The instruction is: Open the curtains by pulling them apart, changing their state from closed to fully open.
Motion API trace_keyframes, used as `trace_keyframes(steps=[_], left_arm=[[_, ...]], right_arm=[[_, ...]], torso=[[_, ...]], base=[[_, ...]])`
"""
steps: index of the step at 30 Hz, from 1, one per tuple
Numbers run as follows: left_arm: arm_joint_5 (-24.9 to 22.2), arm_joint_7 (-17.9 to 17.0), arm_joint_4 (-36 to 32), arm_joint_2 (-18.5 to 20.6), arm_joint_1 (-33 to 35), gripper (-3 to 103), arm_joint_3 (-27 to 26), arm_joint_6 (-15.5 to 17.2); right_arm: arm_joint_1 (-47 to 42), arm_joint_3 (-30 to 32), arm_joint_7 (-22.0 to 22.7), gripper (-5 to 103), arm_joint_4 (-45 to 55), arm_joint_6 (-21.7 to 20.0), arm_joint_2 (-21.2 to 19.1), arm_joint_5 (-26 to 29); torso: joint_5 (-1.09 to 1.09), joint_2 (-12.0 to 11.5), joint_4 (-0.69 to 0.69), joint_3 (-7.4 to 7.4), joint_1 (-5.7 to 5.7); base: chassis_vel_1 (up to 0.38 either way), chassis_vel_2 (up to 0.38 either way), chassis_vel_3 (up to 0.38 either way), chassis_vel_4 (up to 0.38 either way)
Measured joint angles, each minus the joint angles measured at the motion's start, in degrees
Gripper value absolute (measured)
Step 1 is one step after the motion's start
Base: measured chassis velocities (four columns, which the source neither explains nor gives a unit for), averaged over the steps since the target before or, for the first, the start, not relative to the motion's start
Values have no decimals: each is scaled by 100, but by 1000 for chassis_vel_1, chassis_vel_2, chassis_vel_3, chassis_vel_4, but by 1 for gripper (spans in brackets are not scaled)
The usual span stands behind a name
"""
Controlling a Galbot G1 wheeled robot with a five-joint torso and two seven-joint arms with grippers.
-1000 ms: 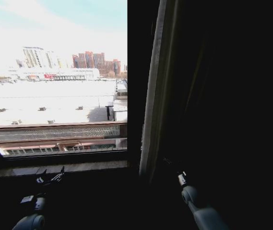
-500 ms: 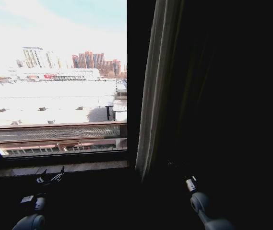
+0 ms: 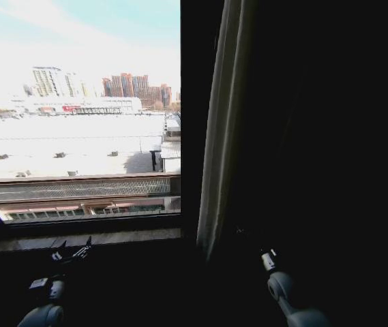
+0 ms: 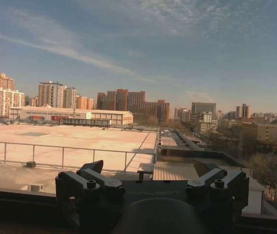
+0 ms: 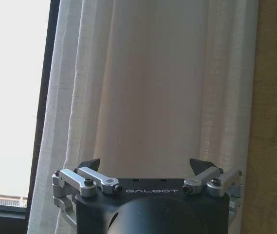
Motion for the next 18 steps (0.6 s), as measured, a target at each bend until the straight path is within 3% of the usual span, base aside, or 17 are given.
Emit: trace_keyframes(steps=[18], left_arm=[[0, 0, 0, 0, 0, 100, 0, 0]], right_arm=[[6, -3, 0, 100, -11, 9, 1, -5]], torso=[[0, 0, 0, 0, 0]], base=[[0, 0, 0, 0]])
